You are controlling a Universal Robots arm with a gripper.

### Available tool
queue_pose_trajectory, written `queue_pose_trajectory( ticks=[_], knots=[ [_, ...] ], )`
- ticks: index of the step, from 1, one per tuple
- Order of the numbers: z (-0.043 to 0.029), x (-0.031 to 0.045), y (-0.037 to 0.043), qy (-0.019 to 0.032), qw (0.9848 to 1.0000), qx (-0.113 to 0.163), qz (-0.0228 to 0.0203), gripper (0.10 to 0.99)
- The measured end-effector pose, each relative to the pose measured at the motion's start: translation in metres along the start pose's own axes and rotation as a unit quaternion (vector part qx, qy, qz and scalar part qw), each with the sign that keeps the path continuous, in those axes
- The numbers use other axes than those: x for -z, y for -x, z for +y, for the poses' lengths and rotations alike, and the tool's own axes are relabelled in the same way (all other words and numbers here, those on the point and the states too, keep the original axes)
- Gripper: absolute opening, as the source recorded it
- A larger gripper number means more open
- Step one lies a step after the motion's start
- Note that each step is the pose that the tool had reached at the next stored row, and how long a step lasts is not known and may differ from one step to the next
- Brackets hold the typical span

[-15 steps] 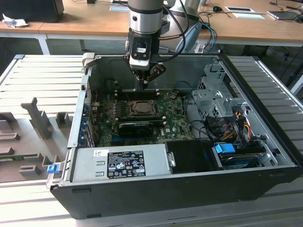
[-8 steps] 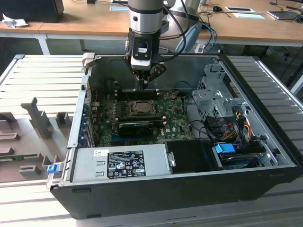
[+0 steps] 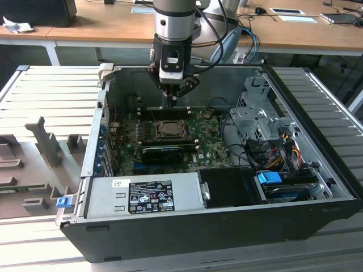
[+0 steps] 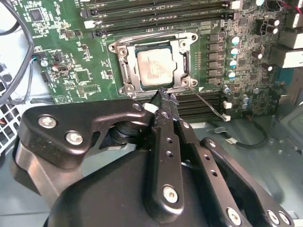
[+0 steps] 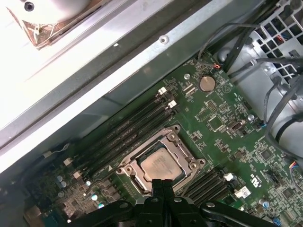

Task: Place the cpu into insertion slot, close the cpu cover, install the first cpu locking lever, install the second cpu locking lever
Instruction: 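Install the first cpu locking lever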

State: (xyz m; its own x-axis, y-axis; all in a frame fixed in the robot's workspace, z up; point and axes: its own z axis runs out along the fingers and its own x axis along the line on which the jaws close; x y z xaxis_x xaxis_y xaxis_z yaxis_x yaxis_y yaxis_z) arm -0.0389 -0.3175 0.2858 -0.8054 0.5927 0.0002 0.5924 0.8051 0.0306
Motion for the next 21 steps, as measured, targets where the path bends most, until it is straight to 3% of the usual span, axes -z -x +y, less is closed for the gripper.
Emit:
queue_pose_trajectory(
  ticks=[14, 18, 21],
  knots=[
    [0.0000, 0.0000, 0.0000, 0.0000, 0.9986, 0.054, 0.0017, 0.106],
    [0.0000, 0.0000, 0.0000, 0.0000, 0.9969, 0.079, 0.0024, 0.106],
    [0.0000, 0.0000, 0.0000, 0.0000, 0.9943, 0.106, 0.0033, 0.106]
  ],
)
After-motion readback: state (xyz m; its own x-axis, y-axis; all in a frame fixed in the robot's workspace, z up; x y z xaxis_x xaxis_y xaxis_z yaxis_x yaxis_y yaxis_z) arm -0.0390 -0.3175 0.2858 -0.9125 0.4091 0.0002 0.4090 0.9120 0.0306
